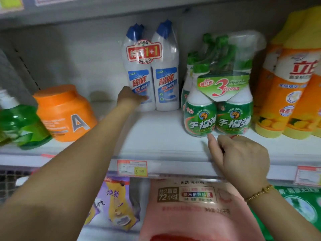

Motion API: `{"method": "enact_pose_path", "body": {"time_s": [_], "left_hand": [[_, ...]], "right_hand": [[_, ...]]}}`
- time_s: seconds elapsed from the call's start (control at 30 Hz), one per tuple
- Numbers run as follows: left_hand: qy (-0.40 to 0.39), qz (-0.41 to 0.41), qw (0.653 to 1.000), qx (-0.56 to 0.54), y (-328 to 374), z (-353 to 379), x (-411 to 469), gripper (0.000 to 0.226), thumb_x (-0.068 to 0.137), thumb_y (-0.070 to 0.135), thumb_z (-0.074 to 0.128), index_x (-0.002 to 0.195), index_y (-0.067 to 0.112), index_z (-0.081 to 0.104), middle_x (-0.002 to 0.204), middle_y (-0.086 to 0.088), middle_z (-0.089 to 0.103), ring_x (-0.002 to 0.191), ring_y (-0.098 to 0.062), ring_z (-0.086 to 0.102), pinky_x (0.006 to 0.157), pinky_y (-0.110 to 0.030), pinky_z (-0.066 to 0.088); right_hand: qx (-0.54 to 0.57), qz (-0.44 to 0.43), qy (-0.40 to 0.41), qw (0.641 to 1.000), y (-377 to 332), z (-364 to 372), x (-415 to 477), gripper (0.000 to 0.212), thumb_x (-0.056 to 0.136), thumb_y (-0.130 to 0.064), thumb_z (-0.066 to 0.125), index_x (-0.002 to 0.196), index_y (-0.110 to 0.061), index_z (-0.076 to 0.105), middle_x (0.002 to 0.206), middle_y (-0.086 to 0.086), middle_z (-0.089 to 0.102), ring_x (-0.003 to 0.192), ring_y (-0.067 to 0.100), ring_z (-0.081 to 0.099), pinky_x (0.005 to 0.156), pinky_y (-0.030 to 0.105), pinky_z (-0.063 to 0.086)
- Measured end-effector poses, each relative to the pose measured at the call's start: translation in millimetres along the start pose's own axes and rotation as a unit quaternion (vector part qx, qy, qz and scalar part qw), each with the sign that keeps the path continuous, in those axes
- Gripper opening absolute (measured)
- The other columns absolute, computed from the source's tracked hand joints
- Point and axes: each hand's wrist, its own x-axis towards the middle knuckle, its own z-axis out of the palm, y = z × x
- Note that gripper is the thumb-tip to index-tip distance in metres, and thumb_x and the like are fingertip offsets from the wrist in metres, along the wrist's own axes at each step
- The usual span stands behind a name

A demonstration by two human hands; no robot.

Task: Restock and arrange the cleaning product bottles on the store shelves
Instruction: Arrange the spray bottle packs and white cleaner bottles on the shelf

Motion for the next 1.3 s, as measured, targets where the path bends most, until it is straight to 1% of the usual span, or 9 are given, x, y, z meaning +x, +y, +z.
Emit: {"method": "enact_pose_path", "body": {"time_s": [0.1,0.23,0.43,0.5,0.6,0.7,0.93,1.07,1.3], "left_hand": [[0.052,0.043,0.998,0.006,-1,-26,-52,0.059,0.083,0.020,0.073,0.133,0.002,0.048,0.129,-0.010,0.058,0.115,-0.026,0.057,0.089,-0.027,0.044],[0.021,0.139,0.990,-0.029,-32,-76,-172,0.020,0.085,0.008,0.069,0.103,0.016,0.066,0.096,0.007,0.067,0.087,0.002,0.064,0.076,-0.012,0.048],[-0.044,0.029,0.999,-0.013,-133,-132,-333,0.015,0.084,0.018,0.070,0.089,0.032,0.067,0.091,0.019,0.070,0.080,0.002,0.066,0.074,-0.011,0.049],[-0.033,-0.022,0.999,-0.001,-170,-142,-380,0.015,0.079,0.030,0.067,0.093,0.035,0.065,0.096,0.023,0.068,0.086,0.004,0.065,0.078,-0.012,0.050],[0.030,-0.078,0.995,0.046,-223,-156,-445,0.040,0.070,0.044,0.067,0.109,0.039,0.058,0.108,0.024,0.061,0.100,0.014,0.054,0.083,-0.005,0.042],[0.118,-0.184,0.976,0.020,-269,-156,-499,0.068,0.069,0.027,0.086,0.127,0.026,0.050,0.121,0.012,0.051,0.108,0.001,0.050,0.092,-0.016,0.039],[0.170,-0.335,0.914,-0.156,-332,-98,-545,0.066,0.069,0.007,0.084,0.123,0.015,0.047,0.123,-0.005,0.057,0.109,-0.023,0.059,0.096,-0.041,0.050],[0.103,-0.378,0.904,-0.172,-356,-81,-547,0.056,0.071,0.009,0.083,0.113,0.017,0.048,0.116,-0.003,0.060,0.112,-0.029,0.060,0.098,-0.044,0.049],[0.143,-0.313,0.930,-0.127,-353,-71,-555,0.043,0.080,0.008,0.075,0.115,0.021,0.054,0.114,0.000,0.061,0.103,-0.018,0.057,0.083,-0.021,0.044]], "right_hand": [[0.032,0.011,-0.017,0.999,-2,-5,-1,0.050,0.093,-0.040,0.041,0.052,-0.014,0.045,0.043,0.007,0.043,0.038,0.027,0.045,0.045,0.019,0.018],[0.082,0.030,-0.052,0.995,-8,-15,0,0.040,0.091,-0.042,0.046,0.064,-0.012,0.051,0.057,0.013,0.052,0.051,0.033,0.054,0.045,0.026,0.029],[0.300,-0.129,-0.065,0.943,-96,-33,-48,0.014,0.082,-0.015,0.056,0.084,-0.003,0.063,0.089,0.017,0.060,0.085,0.032,0.049,0.077,0.040,0.039],[0.359,-0.221,-0.206,0.883,-137,-31,-87,0.024,0.080,-0.021,0.048,0.094,-0.007,0.062,0.094,0.014,0.061,0.090,0.027,0.051,0.078,0.036,0.040],[0.420,-0.216,-0.445,0.761,-181,-35,-146,0.052,0.083,-0.038,0.048,0.128,-0.013,0.053,0.127,0.009,0.054,0.117,0.024,0.053,0.097,0.024,0.033],[0.385,-0.203,-0.585,0.685,-210,-42,-183,0.061,0.089,-0.027,0.062,0.143,-0.016,0.035,0.140,0.007,0.043,0.129,0.018,0.043,0.102,0.019,0.027],[0.366,-0.127,-0.671,0.632,-259,-47,-209,0.064,0.083,-0.015,0.072,0.140,-0.015,0.043,0.135,0.007,0.053,0.116,0.019,0.054,0.087,0.014,0.035],[0.374,-0.092,-0.661,0.644,-278,-51,-221,0.058,0.082,-0.018,0.073,0.134,-0.011,0.047,0.132,0.007,0.055,0.117,0.023,0.053,0.098,0.025,0.036],[0.454,-0.050,-0.635,0.623,-279,-43,-228,0.031,0.074,-0.016,0.079,0.082,-0.023,0.050,0.085,-0.007,0.055,0.085,0.015,0.051,0.075,0.020,0.037]]}}
